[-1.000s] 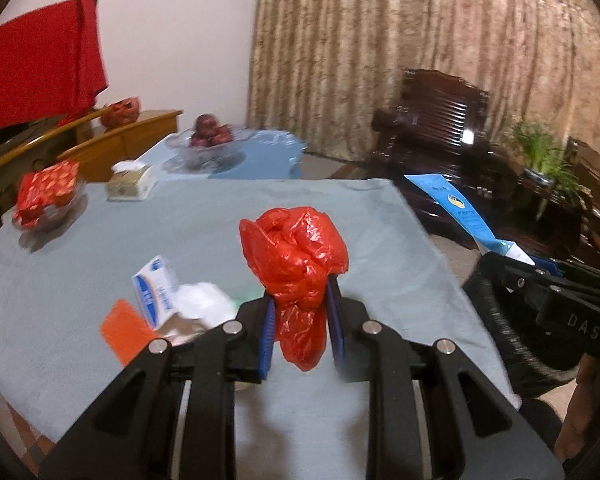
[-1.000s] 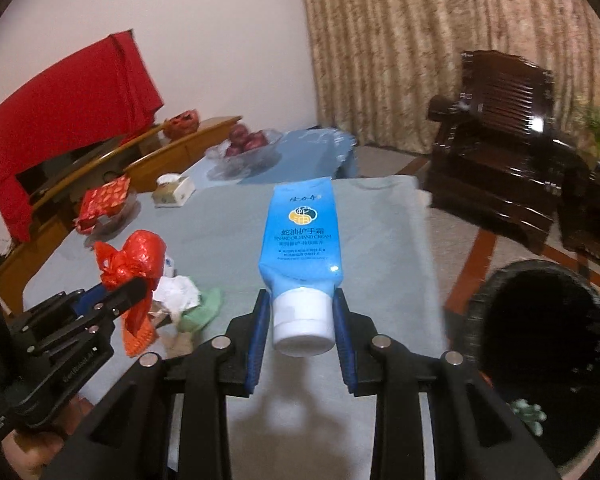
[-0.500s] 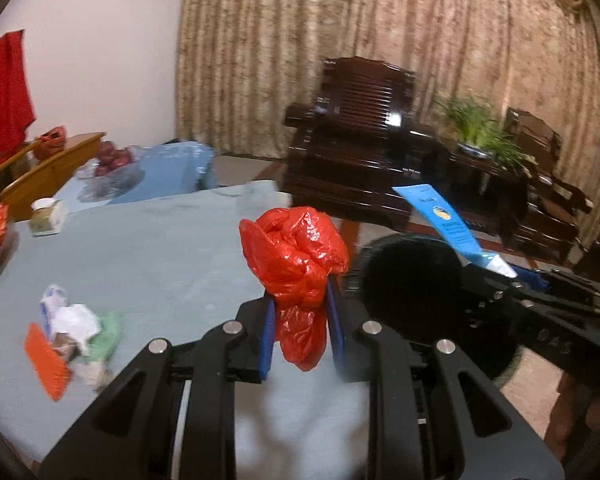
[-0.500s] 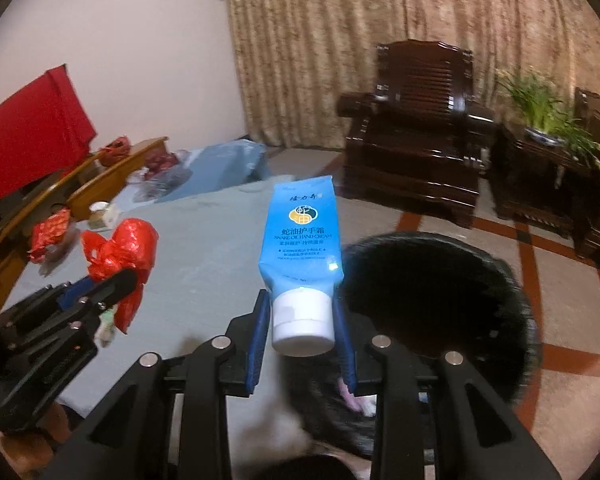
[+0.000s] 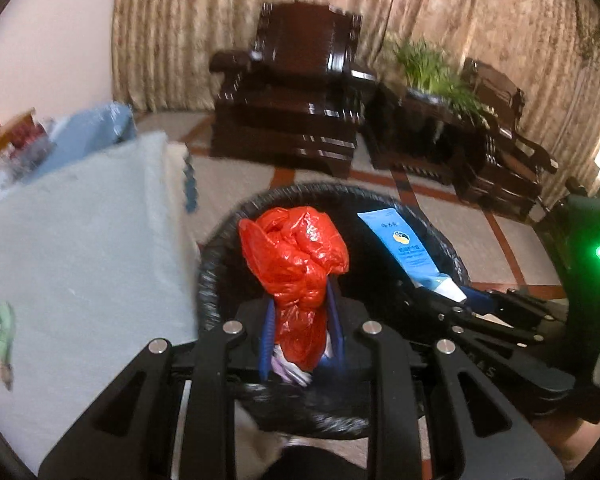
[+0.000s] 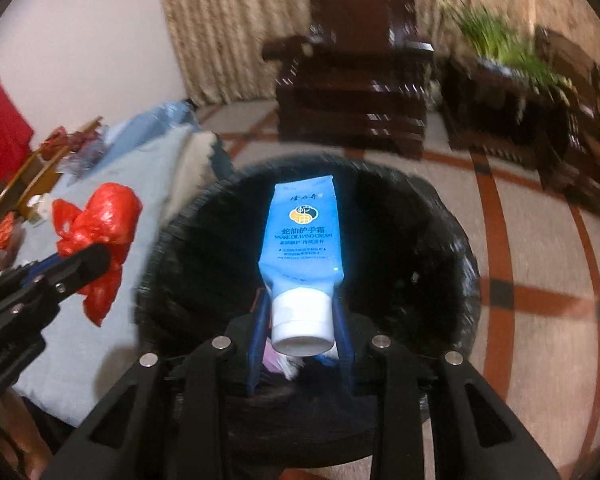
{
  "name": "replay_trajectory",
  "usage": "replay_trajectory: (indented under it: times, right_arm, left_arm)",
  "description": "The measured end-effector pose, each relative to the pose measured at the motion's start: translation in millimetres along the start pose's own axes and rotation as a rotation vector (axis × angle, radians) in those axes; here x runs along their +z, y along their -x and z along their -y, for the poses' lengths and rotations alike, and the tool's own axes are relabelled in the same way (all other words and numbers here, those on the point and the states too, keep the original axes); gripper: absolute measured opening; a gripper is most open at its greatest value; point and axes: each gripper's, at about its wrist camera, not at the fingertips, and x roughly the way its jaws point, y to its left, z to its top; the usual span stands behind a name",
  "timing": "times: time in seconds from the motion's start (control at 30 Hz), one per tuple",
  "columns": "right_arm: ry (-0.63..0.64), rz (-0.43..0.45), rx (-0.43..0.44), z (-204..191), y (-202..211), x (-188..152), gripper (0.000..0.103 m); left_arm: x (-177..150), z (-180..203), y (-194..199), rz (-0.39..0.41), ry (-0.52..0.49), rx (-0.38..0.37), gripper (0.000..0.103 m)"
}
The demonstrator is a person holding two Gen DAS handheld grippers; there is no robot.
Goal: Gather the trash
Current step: 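Carry the red bag and blue tube over the bin and release both, then move both open grippers back to the table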
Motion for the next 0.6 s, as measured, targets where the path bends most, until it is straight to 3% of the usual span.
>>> replay_trajectory:
  times: [0.13,0.2,0.37,0.6]
  right_arm:
    - [-0.017,-0.075,-0.008,17,-23,1,0.031]
    - [-0.021,-0.084,-0.022,23,-29,0,0.033]
    - [-0.024,-0.085,-0.025,28,-34,0,0.037]
    - [-0.038,-0.063,-0.020,22,-21,-1,0.037]
  left_arm:
    - [0,5,-38,-0.089,0.009,-0.021,0.028]
    - [0,2,-50,-0.106,0.014,-0.011,0.048]
    - [-2,0,-71,-0.156,-0.003,-0.023,0.049]
    - [-5,-11,-51,-0.136,-0.001,0.017,0.056]
